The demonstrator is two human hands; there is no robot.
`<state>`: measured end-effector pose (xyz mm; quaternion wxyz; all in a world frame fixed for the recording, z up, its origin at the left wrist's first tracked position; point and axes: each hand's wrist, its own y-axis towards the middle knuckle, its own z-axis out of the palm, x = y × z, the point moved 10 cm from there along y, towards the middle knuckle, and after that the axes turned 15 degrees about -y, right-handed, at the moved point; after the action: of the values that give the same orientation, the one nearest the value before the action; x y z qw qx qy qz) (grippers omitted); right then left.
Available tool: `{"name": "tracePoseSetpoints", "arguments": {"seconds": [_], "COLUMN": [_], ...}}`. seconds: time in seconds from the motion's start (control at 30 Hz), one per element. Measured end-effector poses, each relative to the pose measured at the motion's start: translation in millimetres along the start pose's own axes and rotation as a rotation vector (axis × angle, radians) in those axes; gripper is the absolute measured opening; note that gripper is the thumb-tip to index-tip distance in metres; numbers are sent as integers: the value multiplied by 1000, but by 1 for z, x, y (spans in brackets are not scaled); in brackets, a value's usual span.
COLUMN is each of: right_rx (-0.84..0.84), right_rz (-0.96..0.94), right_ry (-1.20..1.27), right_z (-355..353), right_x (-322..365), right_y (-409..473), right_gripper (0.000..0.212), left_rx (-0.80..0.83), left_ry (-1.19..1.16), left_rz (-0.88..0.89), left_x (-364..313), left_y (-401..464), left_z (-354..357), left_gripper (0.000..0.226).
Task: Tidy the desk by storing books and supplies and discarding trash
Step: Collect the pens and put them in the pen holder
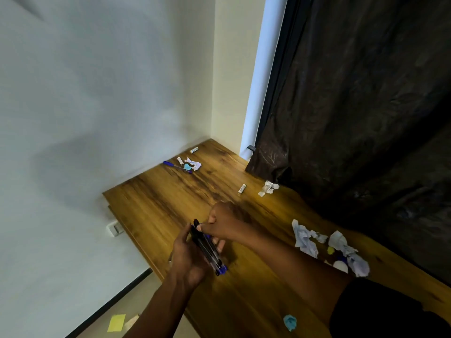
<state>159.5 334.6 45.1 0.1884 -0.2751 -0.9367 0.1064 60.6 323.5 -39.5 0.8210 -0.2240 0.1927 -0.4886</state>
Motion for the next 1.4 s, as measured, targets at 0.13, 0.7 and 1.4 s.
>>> {"name": "tracePoseSetpoints", "arguments": {"seconds": [0.13, 0.7, 1.4], "right_rx": [-134, -223, -271], "right_rz": [-3, -39, -33], "right_ry": [-5, -197, -452], "right_z": [-23, -50, -18], "right_x": [-11, 29, 75], "right_y": [-30, 85, 329], "right_gripper": [24, 10, 30], "left_rx": [-33, 1, -74], "left_ry": [-58, -33, -19], "left_rz": [45, 102, 101], "left_x": [5, -102, -232], "left_y": [-17, 29, 125], "left_z": [-11, 28, 6], "left_gripper": [55, 47, 56]}}
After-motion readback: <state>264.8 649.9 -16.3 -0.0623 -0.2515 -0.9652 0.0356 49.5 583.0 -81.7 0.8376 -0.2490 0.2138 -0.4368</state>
